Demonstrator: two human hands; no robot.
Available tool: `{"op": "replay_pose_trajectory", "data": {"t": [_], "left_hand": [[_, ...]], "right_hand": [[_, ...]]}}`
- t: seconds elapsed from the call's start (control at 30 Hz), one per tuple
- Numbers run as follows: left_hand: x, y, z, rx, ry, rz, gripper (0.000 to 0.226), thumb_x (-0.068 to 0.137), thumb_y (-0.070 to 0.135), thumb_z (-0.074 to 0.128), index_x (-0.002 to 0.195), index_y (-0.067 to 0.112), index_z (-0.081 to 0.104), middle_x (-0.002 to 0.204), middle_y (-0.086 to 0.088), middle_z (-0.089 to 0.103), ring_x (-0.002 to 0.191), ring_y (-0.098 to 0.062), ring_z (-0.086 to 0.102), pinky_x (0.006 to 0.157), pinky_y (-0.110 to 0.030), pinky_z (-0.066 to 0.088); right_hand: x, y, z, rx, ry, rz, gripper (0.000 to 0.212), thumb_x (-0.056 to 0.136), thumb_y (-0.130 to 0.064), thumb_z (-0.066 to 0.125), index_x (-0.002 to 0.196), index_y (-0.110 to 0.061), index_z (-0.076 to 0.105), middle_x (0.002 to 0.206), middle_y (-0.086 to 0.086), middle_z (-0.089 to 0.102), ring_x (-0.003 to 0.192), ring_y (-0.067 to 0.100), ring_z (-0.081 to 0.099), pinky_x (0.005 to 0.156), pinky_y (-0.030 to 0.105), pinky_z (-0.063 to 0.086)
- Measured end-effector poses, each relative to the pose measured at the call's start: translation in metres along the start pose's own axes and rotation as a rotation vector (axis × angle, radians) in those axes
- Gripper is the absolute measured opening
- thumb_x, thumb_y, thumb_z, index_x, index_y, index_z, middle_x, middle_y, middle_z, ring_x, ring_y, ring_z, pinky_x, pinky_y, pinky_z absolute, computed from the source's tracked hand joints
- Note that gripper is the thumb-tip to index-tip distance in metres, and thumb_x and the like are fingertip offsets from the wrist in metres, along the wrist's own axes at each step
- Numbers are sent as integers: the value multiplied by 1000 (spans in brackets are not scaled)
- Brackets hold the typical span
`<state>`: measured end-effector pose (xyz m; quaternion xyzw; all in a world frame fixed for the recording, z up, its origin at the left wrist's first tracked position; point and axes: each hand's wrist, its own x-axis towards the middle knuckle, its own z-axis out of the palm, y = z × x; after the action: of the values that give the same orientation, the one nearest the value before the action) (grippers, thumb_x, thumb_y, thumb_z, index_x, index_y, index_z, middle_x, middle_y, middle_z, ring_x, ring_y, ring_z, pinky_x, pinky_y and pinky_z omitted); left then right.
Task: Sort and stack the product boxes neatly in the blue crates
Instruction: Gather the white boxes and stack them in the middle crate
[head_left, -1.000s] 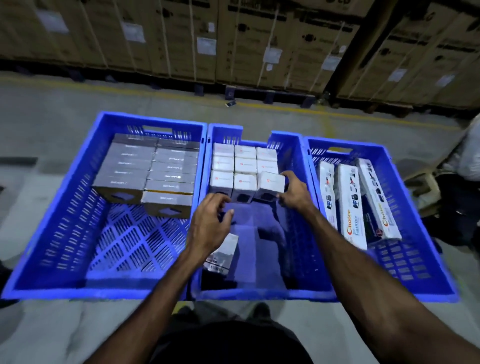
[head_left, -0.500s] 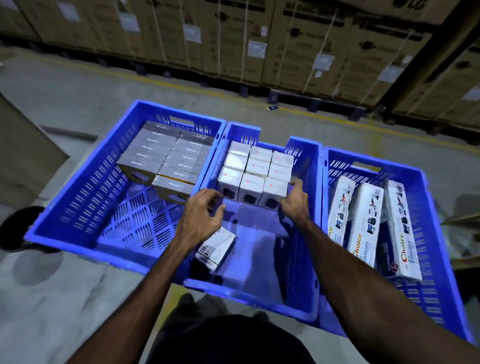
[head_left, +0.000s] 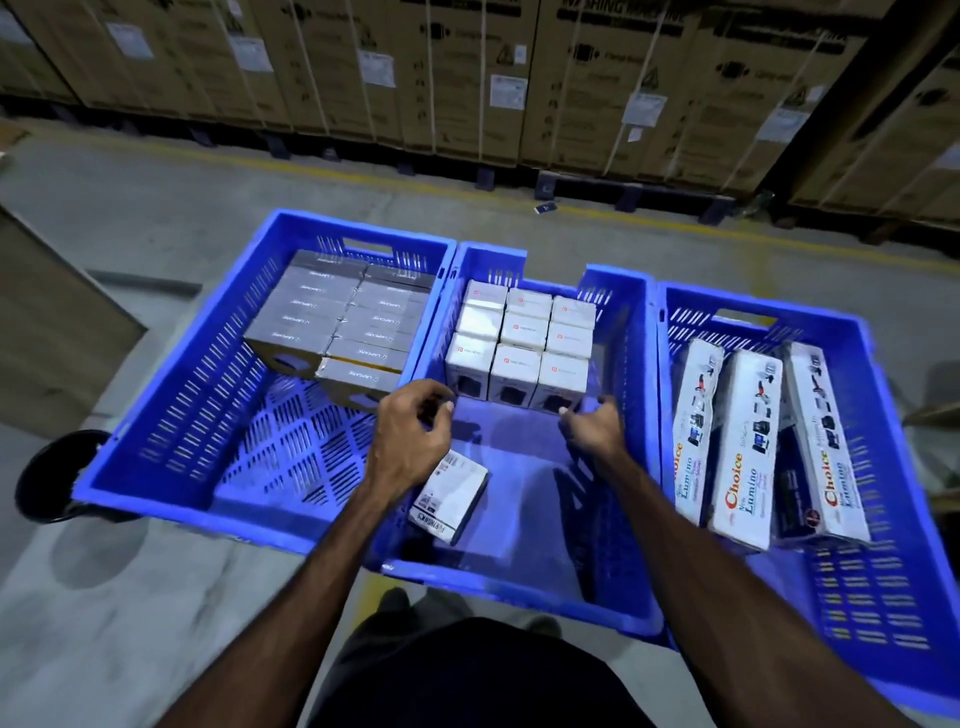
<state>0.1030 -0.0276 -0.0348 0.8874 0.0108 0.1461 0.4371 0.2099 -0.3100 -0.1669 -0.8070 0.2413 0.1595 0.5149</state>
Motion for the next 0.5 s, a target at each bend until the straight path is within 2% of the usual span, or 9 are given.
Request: {"op": "replay_pose_trajectory", "data": {"t": [0.03,0.07,0.1,0.17,0.2,0.27,0.33,0.4,0.5], "left_hand": [[0,-1,0,-20,5,-9,9,93,4,69,95,11,74,82,6,70,77,2,64,68,-10,47],[0,-1,-1,-42,15,-14,9,94,5,68,95,12,74,83,5,70,78,2,64,69,-12,49],[0,-2,-1,-67,24,-15,8,94,7,67,95,12,74,83,5,71,78,0,65,69,-16,52],[1,-3,-2,-117,45,-25,9,94,12,64,93,13,74,81,4,71,77,-7,67,67,-27,57],[1,-4,-3,-136,56,-34,10,93,13,64,93,13,73,80,3,71,75,-10,68,67,-32,58],[2,-6,-3,-168,70,-55,10,93,15,63,92,13,73,78,2,71,74,-14,68,66,-38,59],[3,-8,-3,-200,73,-73,11,92,17,63,91,14,73,78,2,72,73,-17,69,65,-43,59],[3,-9,-4,-235,71,-84,11,91,19,62,90,16,73,77,1,72,72,-20,70,64,-46,59],[3,-9,-5,-267,61,-91,12,90,23,60,89,19,72,77,0,72,72,-22,71,64,-48,59]], "right_hand": [[-25,-10,-2,-5,7,11,59,61,-34,72,111,-17,47,75,13,61,60,25,54,61,51,50],[-54,-24,-3,-21,1,-9,59,65,-31,73,116,-19,47,76,11,61,59,24,53,59,46,49],[-70,-26,-2,-92,-20,-35,59,74,-27,76,125,-18,48,84,10,65,64,25,59,60,41,49],[-94,-23,7,-317,-165,-176,57,88,-25,79,137,-14,52,109,8,67,90,28,68,74,36,53],[-102,-20,15,-402,-278,-236,62,90,-25,80,142,-11,51,120,9,65,105,30,68,85,38,55],[-114,-14,33,-528,-476,-306,80,88,-29,84,152,-5,43,143,17,56,131,36,57,106,44,49],[-121,-13,54,-652,-570,-375,92,86,-37,85,157,-2,38,156,19,46,144,36,45,115,42,40],[-124,-13,72,-664,-581,-412,91,82,-43,87,151,0,45,150,21,52,140,36,48,111,42,41],[-128,-13,86,-581,-525,-397,70,81,-34,90,131,0,56,130,21,61,120,35,57,97,46,47]]}}
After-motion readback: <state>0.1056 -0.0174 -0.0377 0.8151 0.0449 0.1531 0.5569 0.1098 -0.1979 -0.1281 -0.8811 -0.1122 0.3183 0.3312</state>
